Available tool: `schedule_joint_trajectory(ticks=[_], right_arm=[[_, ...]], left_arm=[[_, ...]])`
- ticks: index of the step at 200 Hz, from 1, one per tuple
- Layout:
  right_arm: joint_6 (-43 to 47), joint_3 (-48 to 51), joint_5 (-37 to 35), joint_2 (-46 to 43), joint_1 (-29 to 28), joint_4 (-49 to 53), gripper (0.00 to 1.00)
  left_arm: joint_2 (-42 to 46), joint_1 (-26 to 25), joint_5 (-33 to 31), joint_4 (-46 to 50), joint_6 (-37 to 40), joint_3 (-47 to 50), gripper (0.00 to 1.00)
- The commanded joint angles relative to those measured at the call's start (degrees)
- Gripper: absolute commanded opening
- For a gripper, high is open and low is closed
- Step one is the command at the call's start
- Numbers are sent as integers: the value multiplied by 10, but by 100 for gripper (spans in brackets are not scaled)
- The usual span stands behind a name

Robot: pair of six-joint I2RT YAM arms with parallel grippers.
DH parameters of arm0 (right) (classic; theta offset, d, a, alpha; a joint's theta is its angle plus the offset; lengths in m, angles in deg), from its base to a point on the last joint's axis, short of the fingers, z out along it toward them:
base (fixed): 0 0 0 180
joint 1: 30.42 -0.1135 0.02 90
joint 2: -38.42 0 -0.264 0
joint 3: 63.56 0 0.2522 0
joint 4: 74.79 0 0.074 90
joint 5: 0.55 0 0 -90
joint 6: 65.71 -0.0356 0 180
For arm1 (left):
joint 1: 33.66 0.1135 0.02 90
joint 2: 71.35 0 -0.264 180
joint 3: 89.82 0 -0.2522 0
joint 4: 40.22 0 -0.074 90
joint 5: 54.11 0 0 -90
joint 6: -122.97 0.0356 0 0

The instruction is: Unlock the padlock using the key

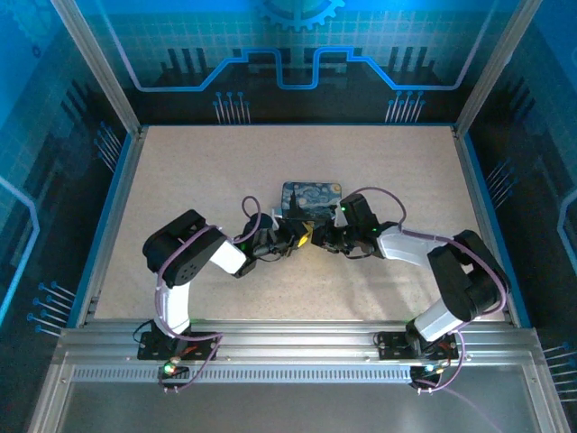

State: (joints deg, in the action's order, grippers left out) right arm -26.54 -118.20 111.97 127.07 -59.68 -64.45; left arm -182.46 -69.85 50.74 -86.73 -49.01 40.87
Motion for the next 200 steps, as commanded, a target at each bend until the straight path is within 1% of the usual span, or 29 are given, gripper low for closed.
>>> schedule_joint_trajectory(ticks=[1,18,43,74,99,128,160,173,200], right_arm=[[38,-4,-5,-41,-6,23,25],[65,-7,-17,-63,-5,52,31],[109,-13,-49,-100,-5,102,37],[176,-24,-106,-174,-6,151,46],[225,-33,-148,-235,-5,169,57],[288,-45,-176,-287,-2,177,74],[356,-28,-198,-338,-3,147,100],[394,-9,-190,-357,-3,118,100],[503,27,-138,-385,-8,66,100]], left_arm=[[23,-5,8,31,30,-9,9],[25,-4,6,32,30,-8,8],[30,-4,5,38,34,-9,7],[45,-5,-1,53,41,-6,6],[56,-5,-4,65,45,-6,5],[65,-5,-10,77,52,-3,5],[67,-5,-13,75,46,2,5],[67,-5,-13,76,44,2,5],[71,-5,-14,80,39,2,4]])
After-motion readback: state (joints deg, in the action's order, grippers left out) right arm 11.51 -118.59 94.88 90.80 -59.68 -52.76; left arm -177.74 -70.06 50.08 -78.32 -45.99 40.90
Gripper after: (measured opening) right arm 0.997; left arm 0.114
